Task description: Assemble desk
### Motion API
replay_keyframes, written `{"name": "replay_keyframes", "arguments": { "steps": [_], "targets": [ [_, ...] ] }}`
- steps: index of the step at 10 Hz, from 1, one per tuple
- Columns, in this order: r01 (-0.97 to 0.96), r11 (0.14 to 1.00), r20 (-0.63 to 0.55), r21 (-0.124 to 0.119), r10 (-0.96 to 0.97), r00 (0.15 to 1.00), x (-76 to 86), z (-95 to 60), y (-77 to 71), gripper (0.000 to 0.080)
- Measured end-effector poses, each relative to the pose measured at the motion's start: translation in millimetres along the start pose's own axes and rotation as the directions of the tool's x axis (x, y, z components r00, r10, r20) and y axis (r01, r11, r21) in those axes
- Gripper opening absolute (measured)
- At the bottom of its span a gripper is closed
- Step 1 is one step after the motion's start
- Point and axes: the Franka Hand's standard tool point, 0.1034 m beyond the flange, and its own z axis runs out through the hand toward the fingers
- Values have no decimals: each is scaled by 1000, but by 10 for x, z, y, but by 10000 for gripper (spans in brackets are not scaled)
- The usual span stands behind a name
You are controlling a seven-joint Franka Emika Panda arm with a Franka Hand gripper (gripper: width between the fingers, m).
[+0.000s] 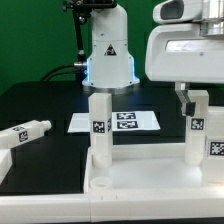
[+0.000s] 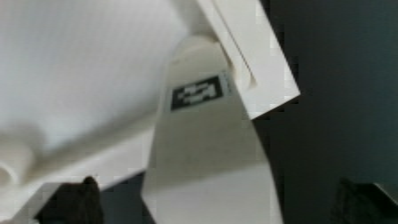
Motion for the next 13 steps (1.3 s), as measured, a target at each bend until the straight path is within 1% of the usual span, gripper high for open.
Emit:
{"name": "replay_keyframes", "arguments": {
  "steps": [1,2,3,4,7,8,9,10,11,12,13],
  "targets": [
    [-15,1000,0,-1,15,1000,-3,4,2,524],
    [-16,1000,0,-1,16,1000,1,4,6,524],
    [-31,1000,0,-1,31,1000,0,5,5,386],
    [-97,995,1,-1,97,995,-1,7,9,282],
    [-268,963,2,-7,268,963,7,14,43,284],
    [-442,897,4,-24,442,897,-9,13,61,284],
    [-577,816,8,-36,577,816,-18,16,88,284],
    [-690,723,23,-42,691,723,-24,21,107,284],
    [-801,598,42,-41,802,596,-40,21,121,284],
    [-880,473,60,-47,880,470,-50,20,118,284],
    [-921,387,68,-53,921,383,-61,17,103,285]
  ]
}}
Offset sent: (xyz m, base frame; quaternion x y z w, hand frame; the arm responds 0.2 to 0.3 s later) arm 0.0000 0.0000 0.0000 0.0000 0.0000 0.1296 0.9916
